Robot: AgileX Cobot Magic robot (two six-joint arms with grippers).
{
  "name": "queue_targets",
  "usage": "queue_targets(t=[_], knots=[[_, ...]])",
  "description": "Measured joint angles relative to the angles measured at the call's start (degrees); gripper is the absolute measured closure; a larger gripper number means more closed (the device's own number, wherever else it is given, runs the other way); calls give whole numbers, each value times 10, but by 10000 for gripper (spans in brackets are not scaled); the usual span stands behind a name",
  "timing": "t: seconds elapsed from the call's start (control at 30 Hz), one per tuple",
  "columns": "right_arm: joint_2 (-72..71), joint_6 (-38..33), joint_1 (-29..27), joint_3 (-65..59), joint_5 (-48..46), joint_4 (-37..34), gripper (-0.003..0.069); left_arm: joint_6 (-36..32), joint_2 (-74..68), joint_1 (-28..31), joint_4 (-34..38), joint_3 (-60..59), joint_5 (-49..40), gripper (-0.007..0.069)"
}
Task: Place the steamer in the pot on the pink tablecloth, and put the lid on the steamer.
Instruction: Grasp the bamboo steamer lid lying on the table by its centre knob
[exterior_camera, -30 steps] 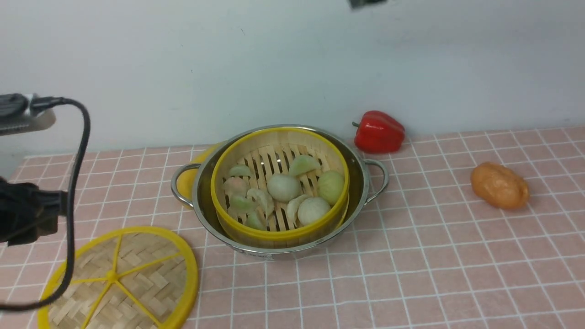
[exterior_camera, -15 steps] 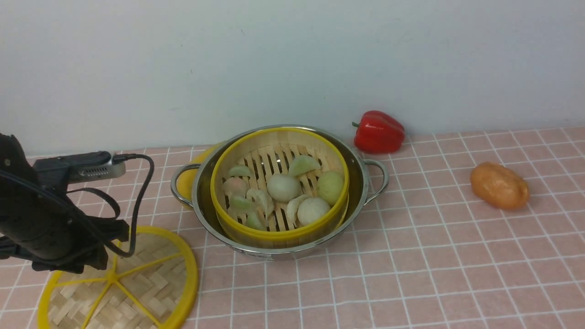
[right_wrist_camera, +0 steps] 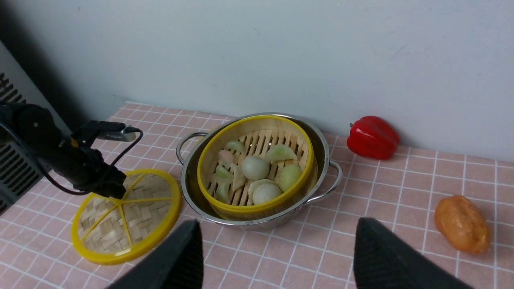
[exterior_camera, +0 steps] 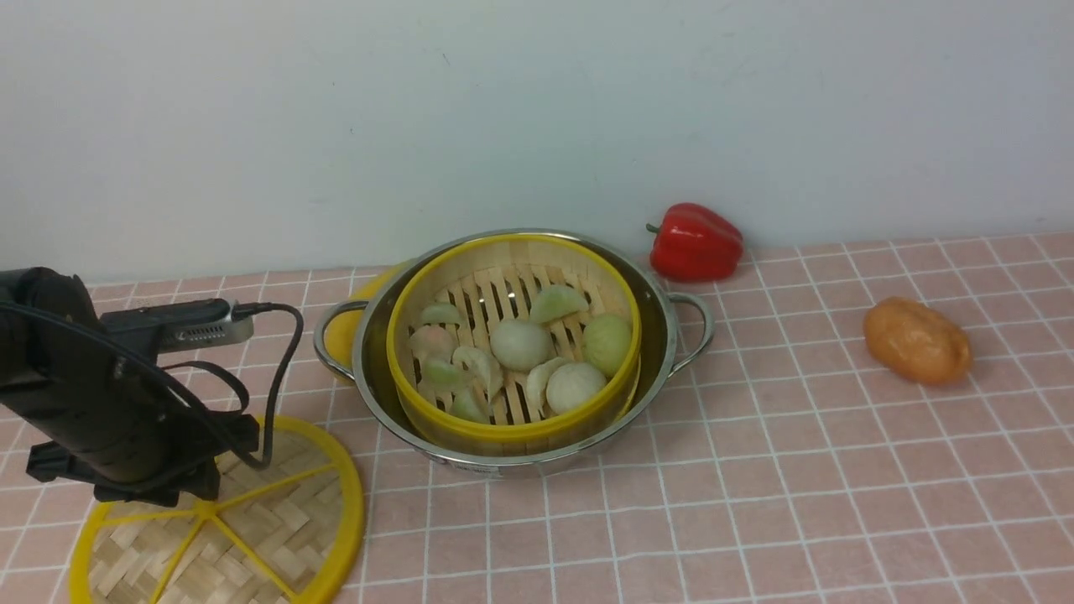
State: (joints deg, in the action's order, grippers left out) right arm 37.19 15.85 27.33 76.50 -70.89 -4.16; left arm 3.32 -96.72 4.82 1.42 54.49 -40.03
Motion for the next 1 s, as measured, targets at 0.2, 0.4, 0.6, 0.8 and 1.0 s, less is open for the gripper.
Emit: queue_targets(t=[0.2, 0.4, 0.6, 0.8, 1.0], knots=[[0, 1, 0, -1, 0, 0, 168, 0, -23, 0, 8, 0, -1, 382], [0, 1, 0, -1, 0, 0, 168, 0, -24, 0, 9, 1, -2, 382], [0, 1, 0, -1, 0, -1, 168, 0, -24, 0, 12, 4, -19, 461], [0, 1, 0, -1, 0, 0, 168, 1, -24, 0, 11, 11, -33, 501], [0, 4, 0, -1, 0, 0, 168, 1, -25, 0, -45, 87, -168, 501]])
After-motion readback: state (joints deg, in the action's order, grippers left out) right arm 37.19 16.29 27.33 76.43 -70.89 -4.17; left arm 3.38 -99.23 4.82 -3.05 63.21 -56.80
